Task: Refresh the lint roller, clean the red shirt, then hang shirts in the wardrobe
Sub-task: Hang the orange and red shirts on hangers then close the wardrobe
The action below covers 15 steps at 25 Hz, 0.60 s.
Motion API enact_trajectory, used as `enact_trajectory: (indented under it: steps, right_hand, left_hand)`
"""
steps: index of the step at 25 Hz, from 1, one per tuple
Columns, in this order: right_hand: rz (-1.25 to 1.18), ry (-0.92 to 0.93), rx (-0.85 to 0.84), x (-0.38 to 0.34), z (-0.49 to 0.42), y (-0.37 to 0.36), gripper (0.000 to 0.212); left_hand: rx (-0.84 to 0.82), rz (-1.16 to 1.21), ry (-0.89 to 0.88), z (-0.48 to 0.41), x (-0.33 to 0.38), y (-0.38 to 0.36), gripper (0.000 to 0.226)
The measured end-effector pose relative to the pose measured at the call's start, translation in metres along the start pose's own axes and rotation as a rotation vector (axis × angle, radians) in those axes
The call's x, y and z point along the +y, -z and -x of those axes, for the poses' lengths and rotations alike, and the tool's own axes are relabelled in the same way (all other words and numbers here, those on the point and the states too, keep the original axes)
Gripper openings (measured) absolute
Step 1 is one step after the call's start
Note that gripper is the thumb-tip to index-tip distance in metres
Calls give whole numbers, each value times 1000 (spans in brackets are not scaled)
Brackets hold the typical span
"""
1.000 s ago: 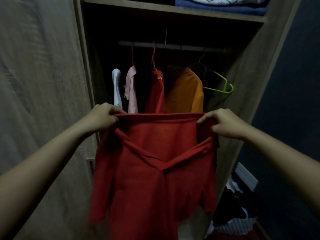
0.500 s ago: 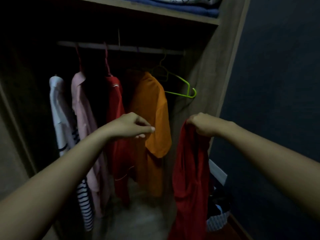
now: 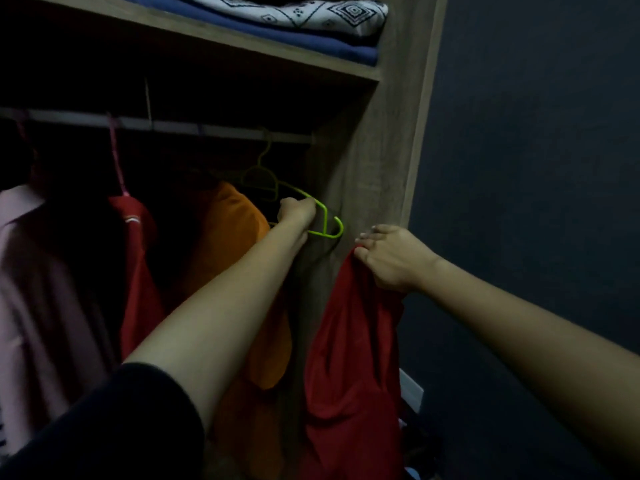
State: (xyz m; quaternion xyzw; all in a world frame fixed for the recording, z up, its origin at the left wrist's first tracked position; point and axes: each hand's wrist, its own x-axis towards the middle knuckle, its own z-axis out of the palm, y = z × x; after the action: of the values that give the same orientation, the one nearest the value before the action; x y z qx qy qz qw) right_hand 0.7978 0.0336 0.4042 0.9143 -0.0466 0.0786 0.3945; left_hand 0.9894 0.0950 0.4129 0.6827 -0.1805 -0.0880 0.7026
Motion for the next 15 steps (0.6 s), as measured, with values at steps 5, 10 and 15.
enact_trajectory:
  steps: [5, 10, 15]
  right_hand:
    - [-39, 1, 93, 3, -4, -13, 50]
    - [-108, 54, 221, 4, -6, -18, 85]
    - [-95, 57, 215, 4, -8, -16, 74]
  left_hand:
    - [20, 22, -27, -32, 4, -27, 47]
    - [-83, 140, -81, -15, 38, -25, 25]
    - [-237, 245, -23, 85, 52, 21, 20]
